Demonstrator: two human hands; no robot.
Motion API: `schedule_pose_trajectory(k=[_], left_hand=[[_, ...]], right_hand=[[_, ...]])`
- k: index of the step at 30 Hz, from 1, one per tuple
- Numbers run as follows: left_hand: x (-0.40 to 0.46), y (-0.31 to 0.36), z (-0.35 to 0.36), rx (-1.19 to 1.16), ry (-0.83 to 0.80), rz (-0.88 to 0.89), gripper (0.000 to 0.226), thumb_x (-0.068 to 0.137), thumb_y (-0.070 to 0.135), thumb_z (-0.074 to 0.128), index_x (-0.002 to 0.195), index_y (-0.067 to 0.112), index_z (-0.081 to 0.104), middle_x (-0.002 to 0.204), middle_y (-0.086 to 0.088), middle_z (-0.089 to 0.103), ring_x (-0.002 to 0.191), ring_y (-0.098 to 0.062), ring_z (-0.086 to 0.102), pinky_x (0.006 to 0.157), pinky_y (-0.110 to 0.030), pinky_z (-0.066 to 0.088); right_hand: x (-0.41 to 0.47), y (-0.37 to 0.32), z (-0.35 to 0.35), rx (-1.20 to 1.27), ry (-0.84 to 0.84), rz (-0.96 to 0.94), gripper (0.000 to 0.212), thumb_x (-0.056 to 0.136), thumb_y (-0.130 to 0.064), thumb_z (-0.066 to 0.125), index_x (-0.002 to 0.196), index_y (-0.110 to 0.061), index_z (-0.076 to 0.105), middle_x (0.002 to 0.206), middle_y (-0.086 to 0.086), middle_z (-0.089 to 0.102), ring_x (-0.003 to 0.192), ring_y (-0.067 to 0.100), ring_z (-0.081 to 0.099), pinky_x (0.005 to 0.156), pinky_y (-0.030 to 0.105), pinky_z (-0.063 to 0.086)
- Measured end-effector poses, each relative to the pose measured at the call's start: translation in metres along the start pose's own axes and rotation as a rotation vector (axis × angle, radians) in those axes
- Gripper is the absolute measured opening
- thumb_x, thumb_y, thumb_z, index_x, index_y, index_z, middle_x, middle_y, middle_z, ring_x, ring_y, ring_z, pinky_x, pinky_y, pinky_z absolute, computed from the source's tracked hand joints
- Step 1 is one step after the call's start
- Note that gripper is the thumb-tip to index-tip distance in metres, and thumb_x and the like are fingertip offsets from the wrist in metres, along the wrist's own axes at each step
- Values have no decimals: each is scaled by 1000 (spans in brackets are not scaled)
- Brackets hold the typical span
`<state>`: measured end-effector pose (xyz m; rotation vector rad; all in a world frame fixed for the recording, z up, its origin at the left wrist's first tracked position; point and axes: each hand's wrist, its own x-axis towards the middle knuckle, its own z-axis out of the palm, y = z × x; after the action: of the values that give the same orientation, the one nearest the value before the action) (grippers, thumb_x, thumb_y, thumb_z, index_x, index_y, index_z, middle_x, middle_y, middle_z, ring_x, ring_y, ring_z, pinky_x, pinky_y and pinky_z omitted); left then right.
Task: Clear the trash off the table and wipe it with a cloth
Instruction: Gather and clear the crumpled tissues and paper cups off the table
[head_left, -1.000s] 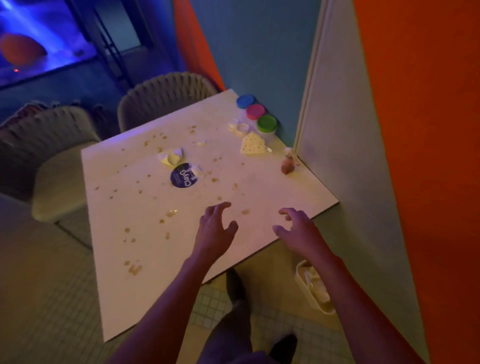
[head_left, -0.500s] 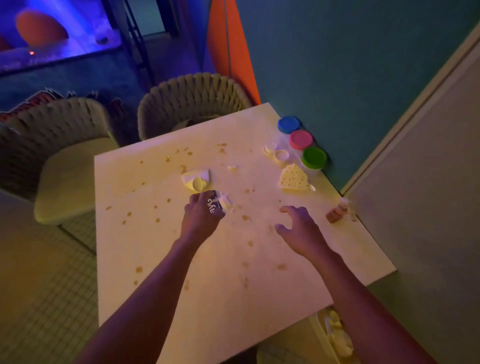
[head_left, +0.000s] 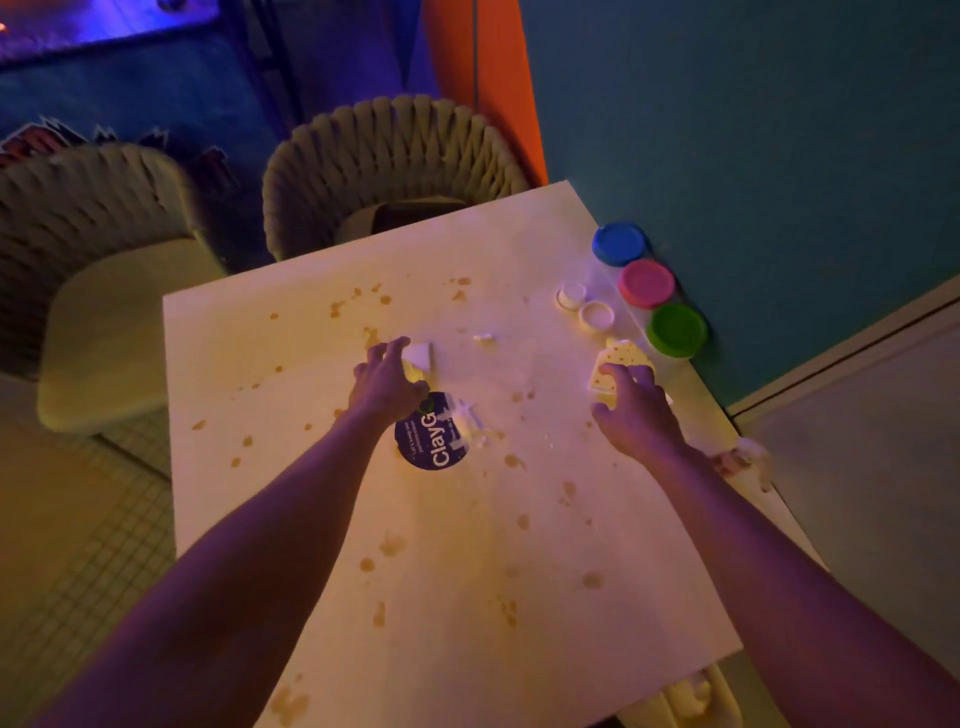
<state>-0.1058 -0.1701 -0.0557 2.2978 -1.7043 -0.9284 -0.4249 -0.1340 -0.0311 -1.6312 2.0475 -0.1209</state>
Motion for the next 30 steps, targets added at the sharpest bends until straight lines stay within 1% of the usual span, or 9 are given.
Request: schedule_pose_trajectory(k=[3, 7, 14, 18, 20, 22, 25, 28, 30], left_hand=[[15, -1, 3, 13, -34, -20, 85, 84, 25, 73, 156, 27, 28, 161, -10, 26, 141, -42, 31, 109, -51, 40], [29, -4, 5, 50, -70, -52, 92, 82, 24, 76, 158, 30, 24, 165, -8, 18, 145, -42, 24, 112, -51, 35], [50, -3, 6, 113, -79, -110, 95, 84, 25, 79, 159, 30, 20, 168, -5, 11, 150, -40, 16, 117, -54, 31], [56, 4, 12, 119, -87, -129, 93, 87, 27, 76, 160, 27, 19, 167, -6, 16, 149, -41, 17, 117, -55, 30], [57, 5, 15, 130, -81, -147, 90, 88, 29, 74, 160, 25, 20, 166, -7, 20, 147, -41, 22, 116, -54, 32], [57, 8, 17, 152, -70, -175, 88, 89, 32, 74, 159, 24, 22, 163, -9, 25, 143, -43, 29, 112, -52, 35], [56, 13, 16, 136, -60, -238, 91, 86, 38, 77, 158, 23, 25, 158, -11, 29, 139, -42, 30, 107, -53, 38], [52, 14, 18, 114, -59, -293, 96, 77, 45, 85, 154, 19, 34, 152, -11, 32, 136, -39, 31, 103, -56, 41], [49, 11, 21, 96, -43, -315, 94, 71, 48, 87, 148, 17, 42, 145, -12, 35, 132, -37, 33, 101, -54, 43]], right_hand=[[16, 1, -2, -49, 2, 1, 55, 89, -24, 58, 141, -27, 41, 147, 3, 32, 118, 36, 53, 91, 40, 44], [36, 5, -4, -139, -19, -12, 57, 91, -23, 58, 143, -27, 37, 147, 4, 30, 118, 38, 55, 92, 44, 46], [72, 4, -9, -283, -117, -24, 64, 91, -17, 55, 148, -27, 28, 151, 8, 25, 117, 38, 57, 86, 40, 44], [87, 5, -8, -286, -84, -34, 64, 90, -15, 58, 146, -27, 29, 147, 10, 26, 115, 38, 58, 80, 38, 43], [91, 4, -7, -288, -93, -42, 63, 91, -16, 59, 145, -27, 30, 146, 11, 27, 114, 39, 59, 78, 38, 43], [96, 4, -7, -276, -106, -40, 63, 91, -16, 59, 145, -27, 30, 146, 12, 27, 115, 40, 58, 82, 39, 46], [100, 4, -6, -240, -110, -53, 62, 91, -12, 58, 144, -28, 30, 145, 12, 29, 116, 40, 58, 85, 41, 48], [102, 4, -7, -228, -103, -77, 59, 92, -15, 56, 144, -27, 31, 143, 13, 31, 116, 41, 57, 86, 42, 48], [103, 5, -7, -232, -101, -79, 57, 92, -16, 56, 144, -25, 33, 143, 13, 31, 117, 41, 56, 86, 42, 48]])
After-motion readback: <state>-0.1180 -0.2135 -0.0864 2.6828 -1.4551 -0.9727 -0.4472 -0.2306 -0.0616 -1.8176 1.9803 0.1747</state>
